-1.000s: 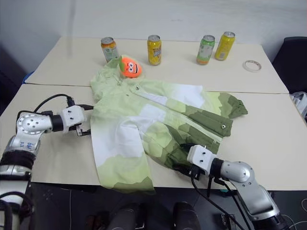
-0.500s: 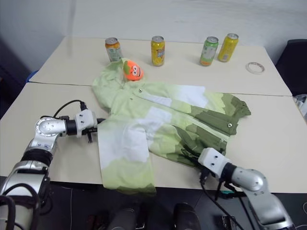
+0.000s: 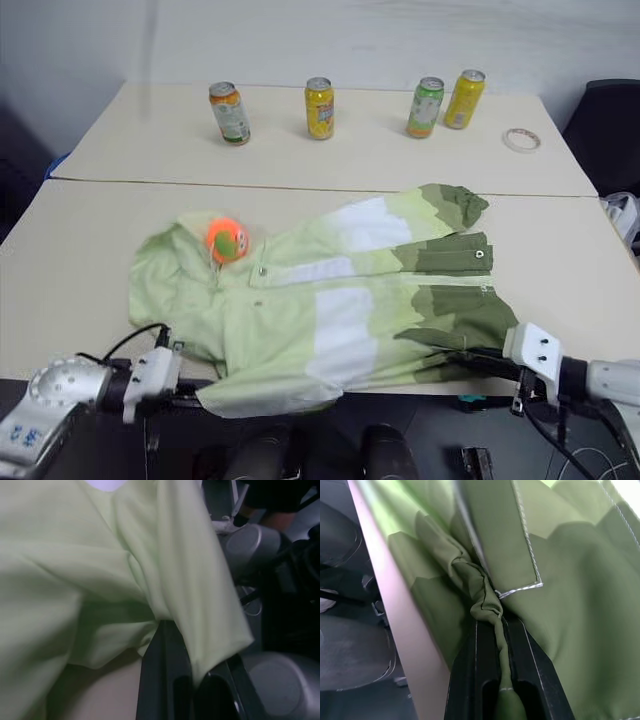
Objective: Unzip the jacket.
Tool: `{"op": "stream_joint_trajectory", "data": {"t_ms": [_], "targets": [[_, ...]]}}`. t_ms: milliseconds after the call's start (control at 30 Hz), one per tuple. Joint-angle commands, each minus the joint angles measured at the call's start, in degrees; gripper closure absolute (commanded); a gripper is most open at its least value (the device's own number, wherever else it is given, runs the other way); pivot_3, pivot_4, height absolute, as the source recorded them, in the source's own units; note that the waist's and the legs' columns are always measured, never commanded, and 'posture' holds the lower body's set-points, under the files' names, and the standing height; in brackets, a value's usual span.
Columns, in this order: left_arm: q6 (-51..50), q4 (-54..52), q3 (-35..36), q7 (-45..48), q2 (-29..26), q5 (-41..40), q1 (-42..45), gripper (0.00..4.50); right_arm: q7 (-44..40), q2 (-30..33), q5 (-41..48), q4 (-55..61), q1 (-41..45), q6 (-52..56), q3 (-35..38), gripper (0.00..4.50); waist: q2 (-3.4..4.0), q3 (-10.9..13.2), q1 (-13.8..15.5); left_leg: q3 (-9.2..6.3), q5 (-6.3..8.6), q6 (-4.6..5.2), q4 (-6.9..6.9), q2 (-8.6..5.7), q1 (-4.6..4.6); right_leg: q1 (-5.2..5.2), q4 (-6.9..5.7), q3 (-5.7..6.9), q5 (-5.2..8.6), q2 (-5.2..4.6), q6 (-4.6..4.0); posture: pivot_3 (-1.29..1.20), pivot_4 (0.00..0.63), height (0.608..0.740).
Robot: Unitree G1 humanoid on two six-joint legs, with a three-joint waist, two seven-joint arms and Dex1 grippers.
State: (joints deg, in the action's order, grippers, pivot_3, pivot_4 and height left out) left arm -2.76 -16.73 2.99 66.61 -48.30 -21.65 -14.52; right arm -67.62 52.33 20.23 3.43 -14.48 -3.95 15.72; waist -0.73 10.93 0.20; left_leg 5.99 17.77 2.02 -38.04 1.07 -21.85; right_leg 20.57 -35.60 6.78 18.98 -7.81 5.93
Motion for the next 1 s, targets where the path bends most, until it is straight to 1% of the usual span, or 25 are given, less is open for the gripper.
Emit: {"op": "stream_joint_trajectory", "data": {"t_ms": [33,67,167,267,300,333,400,433,500,533,600,633,667,700,767,833,900,1000], "targets": [[-4.90,-3.15,5.16,-5.10,0.74,-2.49,-1.63,4.50,-0.46,0.05,7.15,4.46,-0.45,7.66,3.01,4.03,0.06,0.03,0.21,0.00,0.00,0.01,0.00,0.00,0.00,0.00,0.01,0.00,0.00,-0.02,0.00,0.00,0.150,0.740],[-7.20,-3.48,6.04,-5.60,0.52,-3.76,-1.97,4.28,-0.86,0.06,8.21,5.90,-0.77,8.70,3.05,3.80,0.08,0.03,0.17,-0.02,-0.01,0.00,0.00,0.01,0.00,-0.01,0.01,-0.01,0.00,-0.03,0.00,0.00,0.150,0.740],[-13.57,-4.70,8.69,-4.45,-1.54,-7.52,-3.65,3.51,-2.63,1.67,11.73,10.79,-3.37,14.20,4.09,2.77,0.13,0.06,0.09,-0.05,0.02,-0.04,0.02,0.05,0.00,0.02,0.01,0.01,0.03,-0.02,-0.06,0.00,0.150,0.740],[-19.56,-3.73,13.61,-0.31,-5.82,-11.10,-7.03,2.52,-3.97,5.52,21.22,16.62,-5.83,27.88,8.25,1.66,0.30,0.16,-0.07,-0.07,0.07,-0.05,0.04,0.05,-0.03,0.05,0.01,0.03,0.07,-0.02,-0.12,0.00,0.150,0.740],[-20.90,-2.65,15.55,0.89,-6.96,-11.96,-7.85,2.15,-4.28,6.55,23.84,17.43,-5.55,30.98,9.71,1.30,0.36,0.20,-0.19,-0.07,0.09,-0.03,0.04,0.05,-0.05,0.05,0.03,0.03,0.07,-0.02,-0.12,0.00,0.150,0.740],[-22.01,-1.72,17.21,2.24,-8.06,-12.60,-8.68,1.88,-4.00,7.00,25.72,17.75,-4.74,33.02,10.87,0.99,0.37,0.20,-0.28,-0.07,0.09,-0.03,0.05,0.05,-0.05,0.05,0.06,0.03,0.07,-0.02,-0.12,0.00,0.150,0.740],[-24.01,-0.35,20.23,4.37,-9.43,-14.11,-9.44,1.18,-2.85,7.06,28.89,17.92,-2.26,36.25,12.31,0.22,0.37,0.20,-0.30,-0.09,0.09,-0.04,0.05,0.09,-0.05,0.05,0.09,0.06,0.08,-0.01,-0.15,0.00,0.150,0.740],[-25.54,0.37,21.84,4.84,-9.74,-15.72,-8.65,0.82,-2.09,6.84,30.20,17.87,-0.18,37.53,12.30,0.00,0.39,0.22,-0.31,-0.09,0.09,-0.04,0.05,0.09,-0.06,0.06,0.10,0.06,0.09,-0.01,-0.17,0.00,0.150,0.740],[-27.07,1.96,24.00,3.24,-8.67,-18.11,-4.48,0.16,-0.77,5.98,30.90,18.02,3.91,38.35,11.17,0.00,0.46,0.26,-0.27,-0.09,0.10,-0.06,0.05,0.09,-0.10,0.10,0.10,0.05,0.10,-0.02,-0.18,0.00,0.150,0.740],[-26.96,2.97,24.37,1.10,-7.52,-18.67,-0.86,0.05,0.11,5.19,30.29,18.37,6.09,37.81,9.82,0.00,0.51,0.29,-0.09,-0.09,0.10,-0.06,0.05,0.08,-0.15,0.16,0.10,0.04,0.10,-0.04,-0.18,0.00,0.150,0.740],[-27.65,4.99,23.57,-3.77,-4.96,-19.40,7.24,0.05,2.07,2.74,27.31,18.92,9.98,34.83,6.79,0.00,0.52,0.30,0.56,-0.25,0.06,-0.07,0.03,0.02,-0.23,0.16,0.10,0.12,0.10,-0.09,-0.18,0.00,0.150,0.740],[-27.33,6.66,21.89,-7.08,-2.93,-18.31,12.80,0.05,2.46,1.23,24.65,19.12,11.56,32.12,4.62,0.00,0.51,0.29,0.86,-0.28,0.05,-0.09,0.00,0.01,-0.30,0.23,0.06,0.14,0.10,-0.09,-0.18,0.00,0.150,0.740],[-27.13,7.87,20.68,-9.16,-1.53,-17.34,16.53,0.05,2.63,0.20,22.75,19.16,12.57,30.23,3.15,0.00,0.50,0.28,1.14,-0.29,0.03,-0.11,0.01,0.00,-0.32,0.23,0.04,0.15,0.08,-0.08,-0.16,0.00,0.150,0.740],[-26.08,9.94,18.47,-11.58,0.28,-15.14,21.52,0.05,3.72,-2.12,19.66,18.69,14.24,26.44,1.30,0.00,0.49,0.28,1.30,-0.29,0.02,-0.11,-0.01,-0.06,-0.32,0.24,-0.04,0.16,0.08,-0.08,-0.15,0.00,0.150,0.740],[-25.06,14.19,14.15,-15.84,3.23,-10.96,30.08,0.05,5.76,-5.83,16.30,17.79,16.67,22.18,-1.03,0.00,0.48,0.27,1.42,-0.26,-0.01,-0.09,-0.02,-0.17,-0.40,0.28,-0.23,0.22,0.04,0.01,-0.08,0.00,0.150,0.740],[-23.65,17.82,10.77,-17.93,5.14,-7.30,35.76,0.05,7.41,-8.44,14.68,17.27,18.15,20.40,-2.05,0.00,0.44,0.25,1.30,-0.08,-0.14,-0.01,-0.07,-0.24,-0.51,0.42,-0.37,0.27,-0.02,0.28,0.03,0.00,0.150,0.740],[-22.87,21.00,7.49,-18.18,6.64,-4.87,40.29,0.05,8.77,-10.12,13.77,17.37,18.80,19.73,-2.72,0.00,0.41,0.24,1.17,0.14,-0.18,0.09,-0.06,-0.34,-0.53,0.55,-0.40,0.39,-0.08,0.31,0.15,0.00,0.150,0.740],[-21.80,25.30,3.60,-17.52,8.84,-2.07,45.00,0.05,9.91,-11.66,12.47,17.75,18.00,18.12,-2.97,0.00,0.33,0.21,1.08,0.36,-0.18,0.20,-0.07,-0.35,-0.58,0.66,-0.35,0.35,-0.15,0.31,0.28,0.00,0.150,0.740]]}}
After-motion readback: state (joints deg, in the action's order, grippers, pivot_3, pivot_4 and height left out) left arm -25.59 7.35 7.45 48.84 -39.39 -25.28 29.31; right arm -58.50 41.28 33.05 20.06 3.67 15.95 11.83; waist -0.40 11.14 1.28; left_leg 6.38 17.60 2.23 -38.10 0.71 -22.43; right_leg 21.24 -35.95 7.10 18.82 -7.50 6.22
